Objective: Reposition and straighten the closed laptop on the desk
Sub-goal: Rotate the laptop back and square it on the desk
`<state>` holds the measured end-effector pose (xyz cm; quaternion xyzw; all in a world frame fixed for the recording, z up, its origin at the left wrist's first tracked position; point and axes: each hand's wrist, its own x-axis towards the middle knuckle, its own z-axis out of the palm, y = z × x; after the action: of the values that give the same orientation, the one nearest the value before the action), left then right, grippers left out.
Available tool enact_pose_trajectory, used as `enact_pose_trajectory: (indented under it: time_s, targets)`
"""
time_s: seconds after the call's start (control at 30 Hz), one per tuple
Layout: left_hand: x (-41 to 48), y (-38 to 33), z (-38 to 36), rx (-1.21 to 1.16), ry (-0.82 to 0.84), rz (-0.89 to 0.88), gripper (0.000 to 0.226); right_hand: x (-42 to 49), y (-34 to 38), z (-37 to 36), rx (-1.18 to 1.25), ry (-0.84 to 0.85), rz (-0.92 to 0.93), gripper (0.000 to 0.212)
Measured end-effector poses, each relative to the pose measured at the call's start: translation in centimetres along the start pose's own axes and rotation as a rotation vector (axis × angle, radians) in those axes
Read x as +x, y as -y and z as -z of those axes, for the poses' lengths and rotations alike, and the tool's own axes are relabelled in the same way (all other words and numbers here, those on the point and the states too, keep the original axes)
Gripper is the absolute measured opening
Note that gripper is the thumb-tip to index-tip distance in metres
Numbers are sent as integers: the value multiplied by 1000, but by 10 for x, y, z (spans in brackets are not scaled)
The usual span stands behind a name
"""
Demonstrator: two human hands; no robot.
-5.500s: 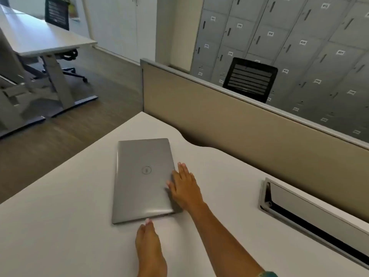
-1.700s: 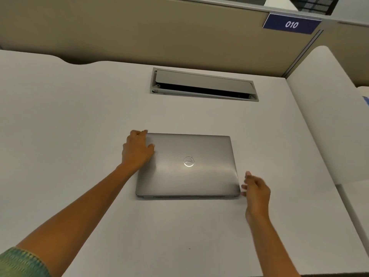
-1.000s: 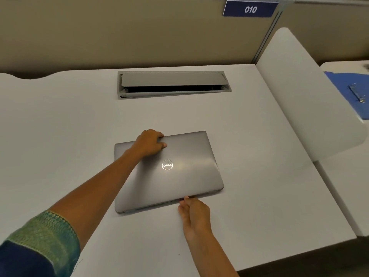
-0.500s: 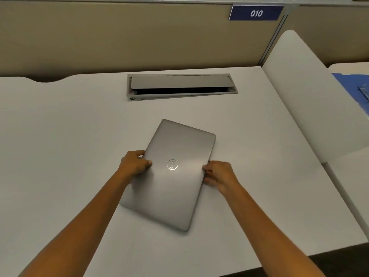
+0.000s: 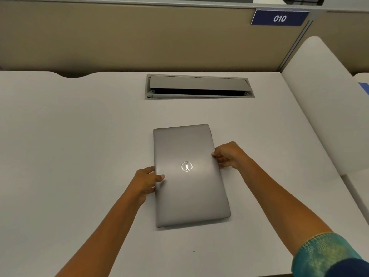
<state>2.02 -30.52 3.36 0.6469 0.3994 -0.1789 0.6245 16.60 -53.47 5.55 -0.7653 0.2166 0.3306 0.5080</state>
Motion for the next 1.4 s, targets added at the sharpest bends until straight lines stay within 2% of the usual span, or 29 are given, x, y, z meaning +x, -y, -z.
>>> enact_pose_trajectory:
  time_s: [0.13, 0.23, 0.3, 0.37, 0.43, 0.53, 0.63, 0.73, 0.8, 0.87, 1.03, 1.23, 1.4]
  targets:
    - [-2, -1, 1, 33, 3, -8, 58, 1, -2, 0, -21, -16, 11, 22]
    - [-2, -6, 7, 145, 1, -49, 52, -10, -4, 1, 37, -23, 26, 28]
    - [2, -14, 9, 283, -84, -136, 52, -27, -9, 1, 140, -87, 89, 33]
    - [7, -30, 8, 390, -180, -248, 58, -56, -26, -2, 296, -198, 194, 29]
    - [16, -49, 4, 494, -229, -369, 62, -94, -53, -12, 487, -254, 213, 27]
    - [37, -77, -6, 662, -221, -577, 62, -131, -110, -36, 704, -309, 69, 35]
    - [59, -101, -18, 847, -124, -688, 62, -139, -146, -61, 895, -299, -192, 48]
    - [78, -121, -30, 1049, -44, -672, 65, -144, -154, -72, 1005, -250, -325, 46]
    - [88, -127, -39, 1135, -8, -645, 67, -145, -146, -77, 1017, -211, -376, 39]
    - [96, -129, -45, 1163, 21, -613, 66, -141, -142, -84, 978, -208, -399, 41]
    - [103, -130, -54, 1208, 47, -625, 54, -126, -142, -95, 893, -274, -360, 30]
    - [101, -136, -45, 1132, 18, -561, 48, -127, -128, -88, 1090, -297, -258, 29]
    - [89, -120, -16, 989, -63, -420, 45, -105, -122, -49, 928, -335, -118, 30]
